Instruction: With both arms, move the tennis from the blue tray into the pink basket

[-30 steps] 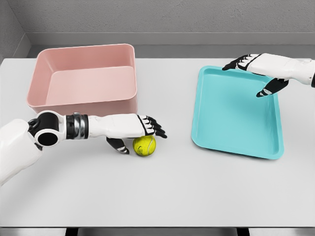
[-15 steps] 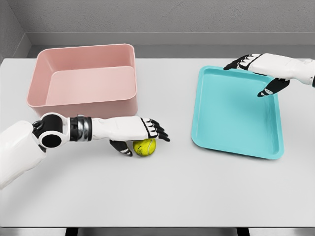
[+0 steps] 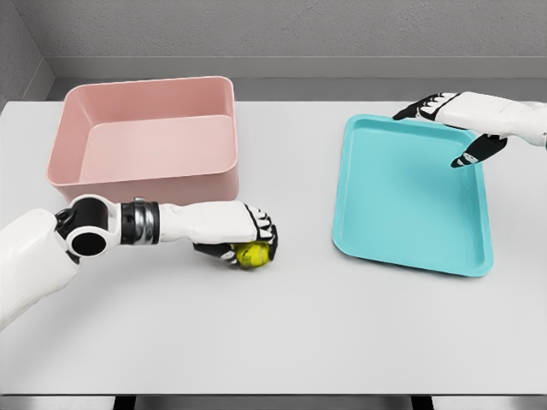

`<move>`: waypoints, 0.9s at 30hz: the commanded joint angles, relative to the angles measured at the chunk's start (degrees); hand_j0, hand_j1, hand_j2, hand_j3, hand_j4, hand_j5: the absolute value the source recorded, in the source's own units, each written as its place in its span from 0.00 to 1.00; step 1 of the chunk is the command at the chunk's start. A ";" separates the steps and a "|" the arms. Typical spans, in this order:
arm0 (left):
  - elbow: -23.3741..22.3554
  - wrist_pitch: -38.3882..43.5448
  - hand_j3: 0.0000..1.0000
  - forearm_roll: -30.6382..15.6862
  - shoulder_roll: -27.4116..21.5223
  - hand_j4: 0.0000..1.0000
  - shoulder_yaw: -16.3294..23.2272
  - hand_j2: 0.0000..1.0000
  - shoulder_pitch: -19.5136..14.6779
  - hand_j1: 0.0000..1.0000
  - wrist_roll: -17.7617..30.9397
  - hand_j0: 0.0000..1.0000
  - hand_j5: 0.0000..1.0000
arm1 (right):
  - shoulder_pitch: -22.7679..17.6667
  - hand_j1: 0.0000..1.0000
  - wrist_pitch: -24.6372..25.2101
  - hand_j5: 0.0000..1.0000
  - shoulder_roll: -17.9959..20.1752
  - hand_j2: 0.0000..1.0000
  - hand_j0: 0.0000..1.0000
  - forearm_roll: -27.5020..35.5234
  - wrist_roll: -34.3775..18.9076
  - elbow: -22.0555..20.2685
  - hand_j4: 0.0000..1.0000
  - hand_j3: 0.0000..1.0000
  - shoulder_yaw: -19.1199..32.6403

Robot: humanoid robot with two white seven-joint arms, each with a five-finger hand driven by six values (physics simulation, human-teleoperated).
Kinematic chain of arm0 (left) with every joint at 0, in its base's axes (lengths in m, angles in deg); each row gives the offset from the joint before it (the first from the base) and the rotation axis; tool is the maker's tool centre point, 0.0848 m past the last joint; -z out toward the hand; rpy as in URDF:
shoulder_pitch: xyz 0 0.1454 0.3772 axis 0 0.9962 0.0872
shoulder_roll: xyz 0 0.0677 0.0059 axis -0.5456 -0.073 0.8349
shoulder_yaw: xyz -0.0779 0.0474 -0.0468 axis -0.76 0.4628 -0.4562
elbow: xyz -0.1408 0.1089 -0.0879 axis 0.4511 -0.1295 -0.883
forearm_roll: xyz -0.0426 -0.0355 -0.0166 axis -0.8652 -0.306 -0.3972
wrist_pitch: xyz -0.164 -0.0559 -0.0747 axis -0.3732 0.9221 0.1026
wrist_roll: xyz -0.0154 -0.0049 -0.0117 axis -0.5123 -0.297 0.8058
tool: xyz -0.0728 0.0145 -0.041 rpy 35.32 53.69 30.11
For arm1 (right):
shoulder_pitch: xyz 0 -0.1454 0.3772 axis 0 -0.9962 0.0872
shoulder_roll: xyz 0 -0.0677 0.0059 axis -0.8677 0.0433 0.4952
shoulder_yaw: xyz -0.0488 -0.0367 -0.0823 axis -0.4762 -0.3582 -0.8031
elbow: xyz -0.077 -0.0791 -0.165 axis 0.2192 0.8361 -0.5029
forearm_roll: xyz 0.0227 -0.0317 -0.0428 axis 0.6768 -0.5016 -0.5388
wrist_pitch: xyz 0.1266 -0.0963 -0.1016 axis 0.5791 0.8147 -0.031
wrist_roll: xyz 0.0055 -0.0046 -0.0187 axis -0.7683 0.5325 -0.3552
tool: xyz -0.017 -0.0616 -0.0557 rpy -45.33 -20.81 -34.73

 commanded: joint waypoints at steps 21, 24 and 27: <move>-5.03 0.15 0.27 -9.16 -4.09 0.27 -4.28 0.27 -9.67 0.27 0.04 0.27 0.27 | 0.09 1.00 0.13 1.00 0.06 1.00 1.00 0.37 0.03 -0.03 1.00 1.00 0.12; -8.64 0.15 0.27 -9.78 -4.36 0.27 -4.28 0.27 -11.69 0.27 -0.05 0.27 0.27 | 0.09 1.00 0.13 1.00 0.06 1.00 1.00 0.37 0.03 -0.03 1.00 1.00 0.12; -13.47 0.15 0.27 -9.60 -4.10 0.27 -4.28 0.27 -12.92 0.27 -0.05 0.27 0.27 | 0.09 1.00 0.13 1.00 0.06 1.00 1.00 0.37 0.03 -0.03 1.00 1.00 0.12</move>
